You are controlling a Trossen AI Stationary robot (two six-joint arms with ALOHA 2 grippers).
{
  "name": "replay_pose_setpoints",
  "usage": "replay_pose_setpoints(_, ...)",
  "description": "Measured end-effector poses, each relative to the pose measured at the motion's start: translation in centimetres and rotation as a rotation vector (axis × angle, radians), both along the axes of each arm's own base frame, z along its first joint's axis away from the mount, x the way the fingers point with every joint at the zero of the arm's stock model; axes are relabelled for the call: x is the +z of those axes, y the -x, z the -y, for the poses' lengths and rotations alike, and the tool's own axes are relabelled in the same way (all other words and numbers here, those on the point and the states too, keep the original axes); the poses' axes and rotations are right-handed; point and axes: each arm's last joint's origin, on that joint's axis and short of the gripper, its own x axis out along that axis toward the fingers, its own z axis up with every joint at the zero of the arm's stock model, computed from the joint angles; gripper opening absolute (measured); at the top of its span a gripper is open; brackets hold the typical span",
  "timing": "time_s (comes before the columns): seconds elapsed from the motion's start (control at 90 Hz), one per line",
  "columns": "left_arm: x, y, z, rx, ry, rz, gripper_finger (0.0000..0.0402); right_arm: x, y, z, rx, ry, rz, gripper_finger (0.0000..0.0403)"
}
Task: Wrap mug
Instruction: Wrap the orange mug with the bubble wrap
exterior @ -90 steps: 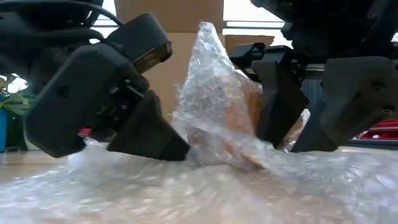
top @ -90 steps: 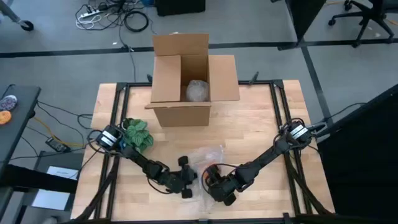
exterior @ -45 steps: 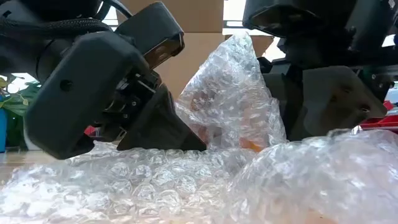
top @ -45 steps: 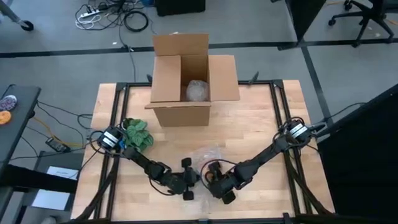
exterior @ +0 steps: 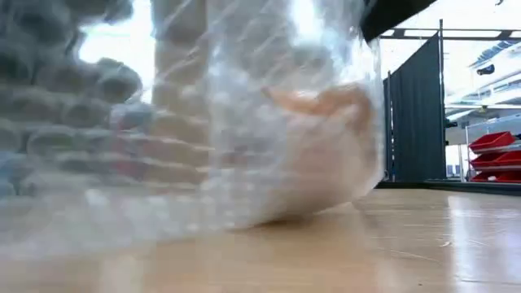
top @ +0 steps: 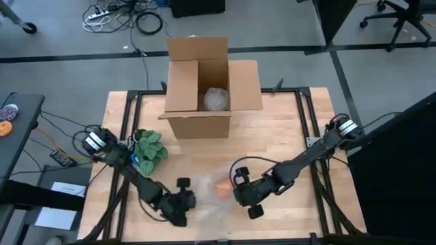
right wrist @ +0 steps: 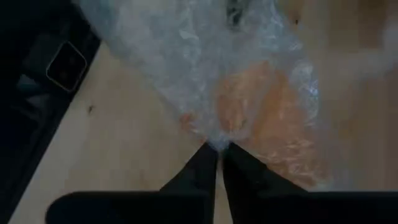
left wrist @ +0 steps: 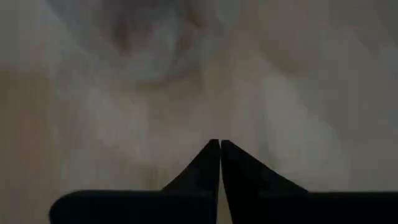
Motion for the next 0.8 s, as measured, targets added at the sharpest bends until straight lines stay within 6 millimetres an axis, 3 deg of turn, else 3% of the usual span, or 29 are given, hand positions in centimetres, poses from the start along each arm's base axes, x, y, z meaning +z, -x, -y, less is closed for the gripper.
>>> replay_pose_setpoints(0.389, -1.2, -0.7, 1.0, 0.095, -0.097, 0.18, 0.0001, -4.1, -1.7, -0.6, 0.034, -0.018, -0.101, 0.0001)
replay_pose_setpoints(0.6, 0.1, -2.3, 0.9, 0.101, -0.175, 0.355, 0.0003, -4.3, -1.0, -1.7, 0.057, 0.003, -0.101, 0.0008)
replay_pose_setpoints(0.8, -0.2, -3.2, -0.4, 0.167, -0.229, 0.361, 0.0038, -4.3, 0.3, -2.7, 0.031, 0.119, -0.087, 0.0059)
